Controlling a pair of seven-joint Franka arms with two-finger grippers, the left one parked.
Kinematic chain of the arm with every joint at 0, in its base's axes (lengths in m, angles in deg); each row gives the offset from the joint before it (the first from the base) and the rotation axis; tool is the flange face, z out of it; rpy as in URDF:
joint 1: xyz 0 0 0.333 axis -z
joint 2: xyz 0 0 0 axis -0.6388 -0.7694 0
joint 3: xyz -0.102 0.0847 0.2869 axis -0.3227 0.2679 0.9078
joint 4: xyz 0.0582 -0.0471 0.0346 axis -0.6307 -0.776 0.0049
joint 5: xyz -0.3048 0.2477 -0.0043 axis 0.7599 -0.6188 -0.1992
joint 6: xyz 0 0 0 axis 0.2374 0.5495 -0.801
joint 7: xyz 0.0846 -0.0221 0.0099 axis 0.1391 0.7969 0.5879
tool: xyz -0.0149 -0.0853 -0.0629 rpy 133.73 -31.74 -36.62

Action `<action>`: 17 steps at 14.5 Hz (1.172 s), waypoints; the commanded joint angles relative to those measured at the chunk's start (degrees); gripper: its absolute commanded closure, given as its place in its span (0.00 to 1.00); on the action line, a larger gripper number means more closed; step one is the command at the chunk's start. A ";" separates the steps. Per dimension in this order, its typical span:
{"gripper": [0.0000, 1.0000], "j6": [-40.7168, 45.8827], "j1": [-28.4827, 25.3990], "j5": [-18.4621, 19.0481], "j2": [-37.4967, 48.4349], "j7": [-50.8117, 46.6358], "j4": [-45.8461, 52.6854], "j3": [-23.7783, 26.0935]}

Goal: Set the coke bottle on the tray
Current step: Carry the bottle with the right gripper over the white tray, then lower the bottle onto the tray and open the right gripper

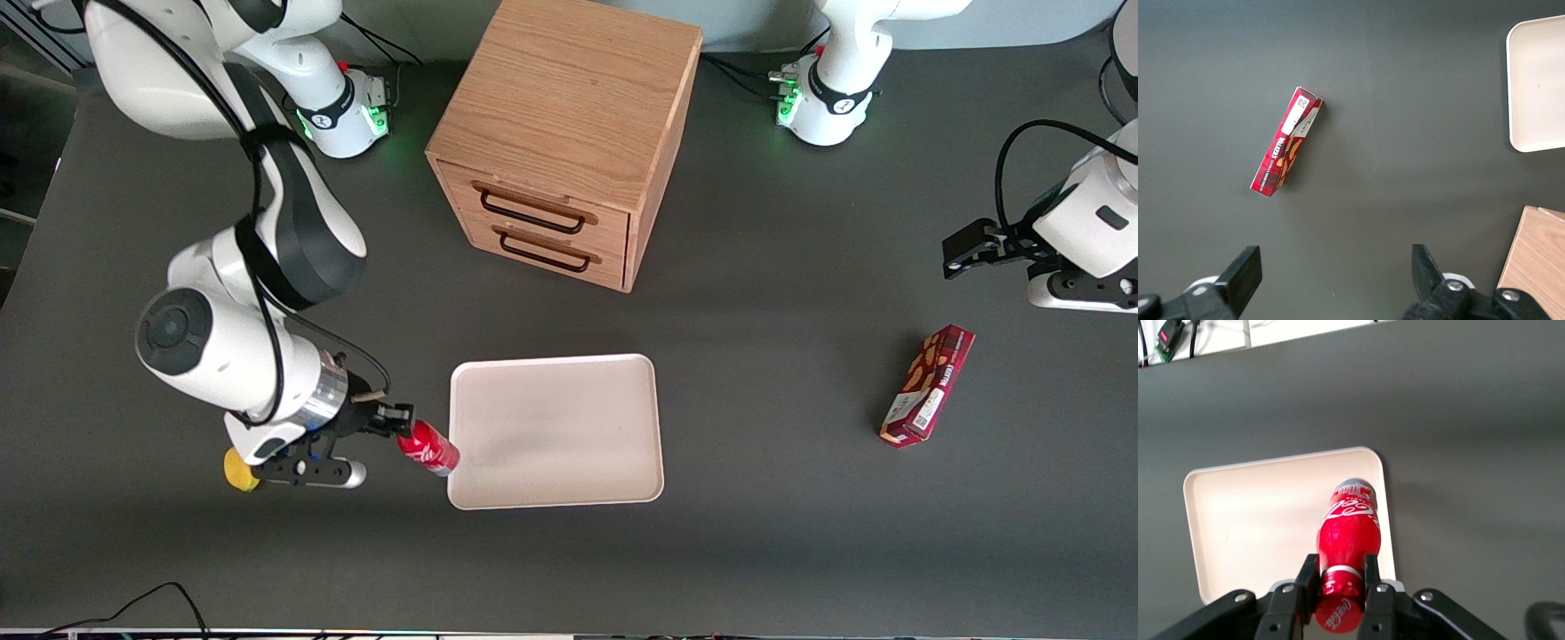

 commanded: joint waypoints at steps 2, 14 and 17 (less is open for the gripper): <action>1.00 -5.58 -2.34 -0.57 -6.45 -1.99 4.13 -0.58; 0.76 -6.55 -2.96 -0.66 -10.51 -2.96 3.43 -0.58; 0.15 -6.55 -2.96 -0.66 -8.50 -3.14 3.95 -0.40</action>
